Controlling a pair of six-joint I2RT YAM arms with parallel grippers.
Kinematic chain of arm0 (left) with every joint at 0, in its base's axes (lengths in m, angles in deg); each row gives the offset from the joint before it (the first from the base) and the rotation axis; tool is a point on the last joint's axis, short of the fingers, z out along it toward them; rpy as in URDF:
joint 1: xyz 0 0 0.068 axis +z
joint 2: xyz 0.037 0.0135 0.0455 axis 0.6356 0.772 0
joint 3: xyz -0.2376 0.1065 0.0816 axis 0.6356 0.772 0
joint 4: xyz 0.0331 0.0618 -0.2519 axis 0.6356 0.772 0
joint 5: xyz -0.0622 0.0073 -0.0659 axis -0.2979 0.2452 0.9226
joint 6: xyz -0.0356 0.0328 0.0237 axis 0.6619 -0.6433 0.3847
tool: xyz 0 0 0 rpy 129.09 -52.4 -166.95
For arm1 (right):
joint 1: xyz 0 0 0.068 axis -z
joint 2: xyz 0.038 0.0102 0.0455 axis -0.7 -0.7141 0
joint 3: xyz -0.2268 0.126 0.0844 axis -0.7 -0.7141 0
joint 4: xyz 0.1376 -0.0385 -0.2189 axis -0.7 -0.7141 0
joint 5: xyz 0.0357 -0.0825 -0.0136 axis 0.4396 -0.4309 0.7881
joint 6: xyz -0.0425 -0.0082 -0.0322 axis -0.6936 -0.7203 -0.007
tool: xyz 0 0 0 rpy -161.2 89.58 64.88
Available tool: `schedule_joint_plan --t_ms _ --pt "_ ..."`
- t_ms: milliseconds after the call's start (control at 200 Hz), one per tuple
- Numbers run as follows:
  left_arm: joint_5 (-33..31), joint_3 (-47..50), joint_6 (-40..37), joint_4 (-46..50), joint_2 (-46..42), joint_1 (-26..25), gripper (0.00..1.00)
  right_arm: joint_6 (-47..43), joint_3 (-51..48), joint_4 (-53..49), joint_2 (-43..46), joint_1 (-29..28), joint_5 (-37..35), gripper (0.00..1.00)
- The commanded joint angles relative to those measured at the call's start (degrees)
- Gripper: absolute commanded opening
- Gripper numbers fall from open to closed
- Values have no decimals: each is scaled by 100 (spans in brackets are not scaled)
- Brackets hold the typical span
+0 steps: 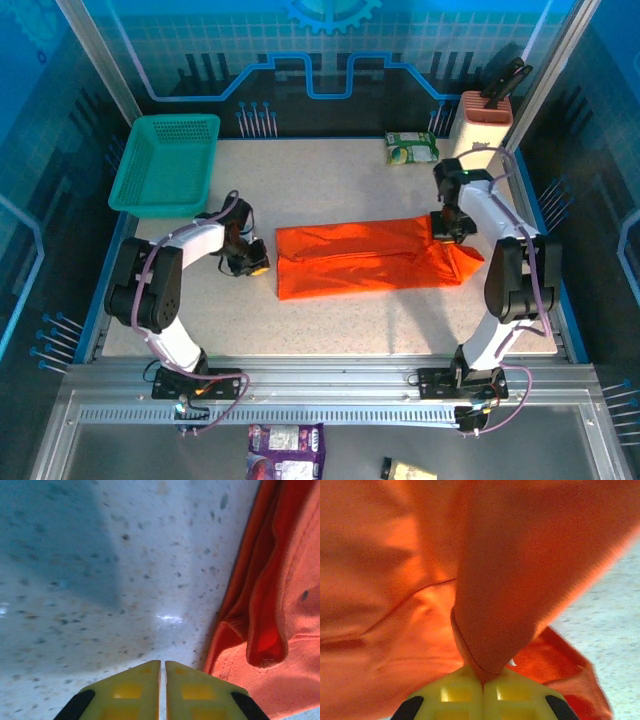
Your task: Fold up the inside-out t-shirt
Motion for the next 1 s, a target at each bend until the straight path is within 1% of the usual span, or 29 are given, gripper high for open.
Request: schedule_joint_plan --t_ms 0,160,330,465,540,805,996 --pt "276 105 214 -284 150 -101 11 326 54 -383 209 -458 538 0" --pt "280 150 235 -389 236 -163 11 623 -7 -320 184 -886 803 0" --pt "302 150 226 -428 303 -185 11 704 20 -344 74 -1146 797 0" --pt "350 107 217 -478 377 -211 11 832 147 -420 53 -1348 995 0" --pt "372 71 219 -503 426 -237 10 878 273 -448 33 -1483 1244 0" --pt "381 61 231 -568 538 -265 8 1134 842 -484 -204 -2138 1654 0" --pt "382 71 224 -588 549 -273 8 1320 1573 -570 -770 -2728 1772 0"
